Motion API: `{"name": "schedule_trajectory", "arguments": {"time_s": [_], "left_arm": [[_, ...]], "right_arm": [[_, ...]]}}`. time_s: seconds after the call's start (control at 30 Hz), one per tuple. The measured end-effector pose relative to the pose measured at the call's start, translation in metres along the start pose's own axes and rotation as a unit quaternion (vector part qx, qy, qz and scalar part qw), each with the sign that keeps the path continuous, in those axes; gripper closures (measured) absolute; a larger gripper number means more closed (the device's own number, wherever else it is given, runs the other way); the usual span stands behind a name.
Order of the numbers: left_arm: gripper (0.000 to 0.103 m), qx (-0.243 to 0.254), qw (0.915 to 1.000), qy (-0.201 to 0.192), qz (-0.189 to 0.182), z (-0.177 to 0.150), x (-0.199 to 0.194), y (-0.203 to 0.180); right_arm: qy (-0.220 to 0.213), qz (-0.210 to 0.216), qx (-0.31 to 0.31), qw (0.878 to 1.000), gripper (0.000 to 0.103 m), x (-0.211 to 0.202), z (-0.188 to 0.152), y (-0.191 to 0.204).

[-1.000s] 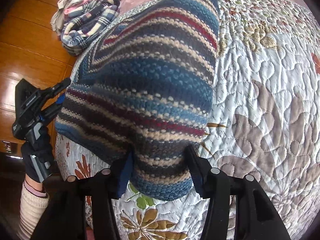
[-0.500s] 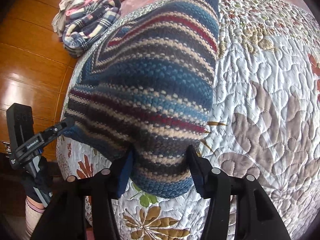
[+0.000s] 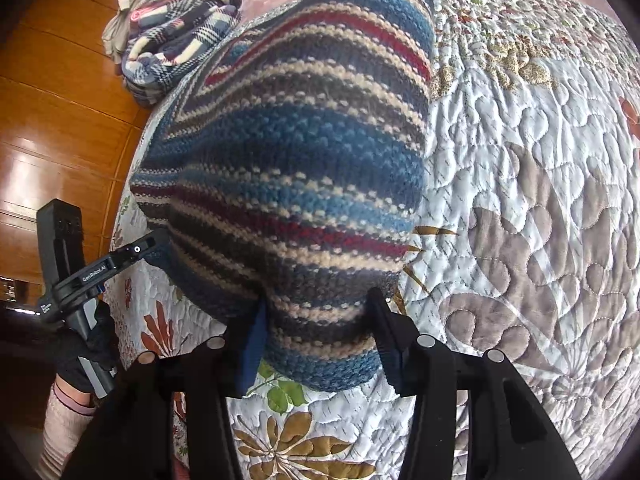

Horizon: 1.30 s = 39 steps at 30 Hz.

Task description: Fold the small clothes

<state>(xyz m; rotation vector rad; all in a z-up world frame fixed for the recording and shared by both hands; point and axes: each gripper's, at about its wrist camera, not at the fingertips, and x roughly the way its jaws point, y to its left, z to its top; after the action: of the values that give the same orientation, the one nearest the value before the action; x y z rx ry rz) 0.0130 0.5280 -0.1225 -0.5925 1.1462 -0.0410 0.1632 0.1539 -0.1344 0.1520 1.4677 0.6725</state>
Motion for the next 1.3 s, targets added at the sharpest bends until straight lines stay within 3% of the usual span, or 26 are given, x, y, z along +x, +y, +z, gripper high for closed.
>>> {"name": "schedule_trajectory", "arguments": {"time_s": [0.1, 0.17, 0.3, 0.4, 0.57, 0.67, 0.73, 0.77, 0.87, 0.97, 1.07, 1.23, 1.3], "left_arm": [[0.087, 0.004, 0.9999, 0.004, -0.009, 0.000, -0.006, -0.002], [0.082, -0.001, 0.9994, 0.000, -0.034, 0.000, -0.019, 0.000], [0.055, -0.006, 0.9974, -0.037, -0.062, 0.009, -0.054, 0.003], [0.054, -0.015, 0.9962, -0.057, -0.065, 0.036, -0.060, 0.005], [0.052, -0.050, 0.9952, -0.039, -0.074, 0.075, -0.034, 0.001], [0.057, -0.044, 0.9964, -0.022, -0.069, 0.090, -0.013, -0.013], [0.079, -0.038, 0.9974, -0.022, -0.058, 0.095, -0.007, -0.020], [0.095, -0.040, 0.9971, -0.027, -0.059, 0.095, -0.007, -0.020], [0.096, -0.031, 0.9971, -0.057, -0.040, 0.091, -0.009, -0.016], [0.096, -0.029, 0.9983, -0.048, -0.017, 0.086, 0.003, -0.004], [0.094, -0.038, 0.9981, -0.042, -0.022, 0.085, 0.007, 0.002], [0.077, -0.033, 0.9975, -0.040, -0.048, 0.085, -0.007, -0.005], [0.039, -0.026, 0.9965, -0.043, -0.067, 0.083, -0.016, -0.005]], "right_arm": [[0.004, 0.002, -0.002, 1.000, 0.053, -0.001, 0.002, 0.001], [0.003, 0.010, -0.004, 1.000, 0.049, -0.007, 0.002, 0.002], [-0.008, 0.040, -0.004, 0.999, 0.048, -0.023, 0.003, -0.002], [-0.009, 0.043, 0.001, 0.999, 0.048, -0.024, 0.005, -0.007], [-0.005, 0.055, 0.016, 0.998, 0.048, -0.016, 0.004, -0.013], [-0.005, 0.055, 0.017, 0.998, 0.048, -0.012, 0.003, -0.014], [-0.005, 0.057, 0.016, 0.998, 0.048, -0.011, 0.004, -0.014], [-0.005, 0.058, 0.015, 0.998, 0.048, -0.011, 0.004, -0.014], [-0.007, 0.060, 0.009, 0.998, 0.048, -0.011, 0.003, -0.015], [-0.006, 0.061, 0.008, 0.998, 0.048, -0.009, 0.004, -0.015], [-0.005, 0.058, 0.005, 0.998, 0.048, -0.007, 0.006, -0.014], [-0.005, 0.064, 0.003, 0.998, 0.047, -0.010, 0.007, -0.013], [-0.014, 0.076, 0.001, 0.997, 0.047, -0.018, 0.008, -0.015]]}}
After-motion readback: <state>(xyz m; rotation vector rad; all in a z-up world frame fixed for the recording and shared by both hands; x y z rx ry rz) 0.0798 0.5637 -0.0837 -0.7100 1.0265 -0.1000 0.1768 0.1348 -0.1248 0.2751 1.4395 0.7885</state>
